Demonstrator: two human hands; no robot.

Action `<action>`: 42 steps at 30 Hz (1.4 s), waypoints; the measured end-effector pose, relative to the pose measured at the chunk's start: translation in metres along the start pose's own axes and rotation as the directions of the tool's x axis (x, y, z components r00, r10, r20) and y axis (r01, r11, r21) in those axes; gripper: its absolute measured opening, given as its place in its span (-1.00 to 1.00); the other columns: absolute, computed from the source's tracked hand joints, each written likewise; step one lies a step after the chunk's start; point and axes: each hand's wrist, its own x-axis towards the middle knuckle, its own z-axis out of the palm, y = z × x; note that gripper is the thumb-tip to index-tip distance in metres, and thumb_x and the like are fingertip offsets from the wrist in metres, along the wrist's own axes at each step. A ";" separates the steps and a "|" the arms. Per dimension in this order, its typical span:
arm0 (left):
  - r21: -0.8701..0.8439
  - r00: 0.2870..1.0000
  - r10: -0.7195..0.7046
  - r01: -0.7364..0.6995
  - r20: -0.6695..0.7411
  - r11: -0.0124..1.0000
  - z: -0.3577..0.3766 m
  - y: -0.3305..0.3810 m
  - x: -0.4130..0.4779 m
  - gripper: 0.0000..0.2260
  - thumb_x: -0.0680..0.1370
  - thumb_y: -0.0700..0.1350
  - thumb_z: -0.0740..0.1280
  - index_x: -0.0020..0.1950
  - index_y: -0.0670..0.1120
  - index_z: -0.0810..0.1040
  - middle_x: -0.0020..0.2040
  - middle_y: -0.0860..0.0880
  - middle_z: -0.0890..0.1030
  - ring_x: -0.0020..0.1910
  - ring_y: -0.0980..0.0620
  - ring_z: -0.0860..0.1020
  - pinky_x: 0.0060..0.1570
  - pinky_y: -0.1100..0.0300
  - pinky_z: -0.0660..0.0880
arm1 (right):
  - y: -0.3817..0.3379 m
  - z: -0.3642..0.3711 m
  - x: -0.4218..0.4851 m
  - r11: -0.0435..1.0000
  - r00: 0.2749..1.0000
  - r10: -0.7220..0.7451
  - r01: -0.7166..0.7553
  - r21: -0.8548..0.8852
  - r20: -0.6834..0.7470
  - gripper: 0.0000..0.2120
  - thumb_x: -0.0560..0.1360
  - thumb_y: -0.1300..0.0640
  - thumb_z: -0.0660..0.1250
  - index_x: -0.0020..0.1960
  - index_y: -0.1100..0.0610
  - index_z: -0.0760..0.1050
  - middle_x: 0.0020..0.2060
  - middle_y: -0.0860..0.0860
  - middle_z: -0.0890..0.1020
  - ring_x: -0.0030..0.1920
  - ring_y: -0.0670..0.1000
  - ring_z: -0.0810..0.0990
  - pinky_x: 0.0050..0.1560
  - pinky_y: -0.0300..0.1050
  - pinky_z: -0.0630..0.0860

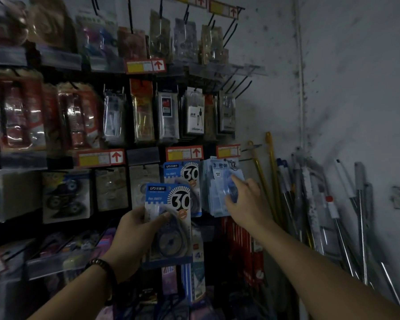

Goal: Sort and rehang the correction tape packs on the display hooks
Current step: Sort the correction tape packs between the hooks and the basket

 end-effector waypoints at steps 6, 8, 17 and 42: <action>0.010 1.000 0.011 -0.010 -0.014 1.000 0.002 0.000 -0.002 -0.79 0.61 -0.14 0.47 0.24 -0.10 0.66 0.08 -0.11 0.79 0.04 -0.14 0.78 0.04 -0.21 0.72 | -0.005 0.004 0.009 0.996 0.999 -0.003 0.008 -0.089 0.052 -0.39 0.63 -0.01 0.35 0.62 -0.03 0.24 0.37 0.12 0.41 0.26 0.11 0.51 0.18 0.04 0.60; 0.014 1.000 0.011 -0.011 -0.021 1.000 0.002 -0.001 -0.002 -0.79 0.62 -0.15 0.47 0.24 -0.10 0.66 0.08 -0.10 0.79 0.05 -0.14 0.78 0.06 -0.21 0.72 | -0.003 0.009 0.012 0.991 0.998 -0.014 0.023 -0.129 0.069 -0.46 0.59 0.07 0.40 0.51 -0.01 0.31 0.26 0.12 0.49 0.13 0.09 0.56 0.10 0.05 0.63; -0.016 0.999 0.003 -0.004 -0.052 1.000 0.001 0.001 0.001 -0.80 0.64 -0.15 0.43 0.26 -0.11 0.64 0.11 -0.11 0.78 0.07 -0.11 0.77 0.08 -0.19 0.72 | -0.050 0.016 -0.029 0.932 0.931 -0.359 0.361 0.035 -0.059 -0.59 0.57 -0.21 0.28 0.33 -0.06 0.37 0.20 -0.07 0.40 0.19 -0.01 0.48 0.02 -0.10 0.54; 0.459 1.000 0.000 -0.009 0.020 0.888 -0.029 -0.005 -0.003 -0.72 0.60 -0.17 0.50 0.30 -0.09 0.61 -0.16 0.06 0.71 -0.37 0.24 0.63 -0.38 0.34 0.48 | -0.094 0.041 -0.020 0.964 0.964 -0.265 0.264 0.022 0.028 -0.22 0.60 -0.11 0.36 0.70 -0.10 0.05 0.54 -0.01 0.22 0.51 0.10 0.29 0.34 0.05 0.56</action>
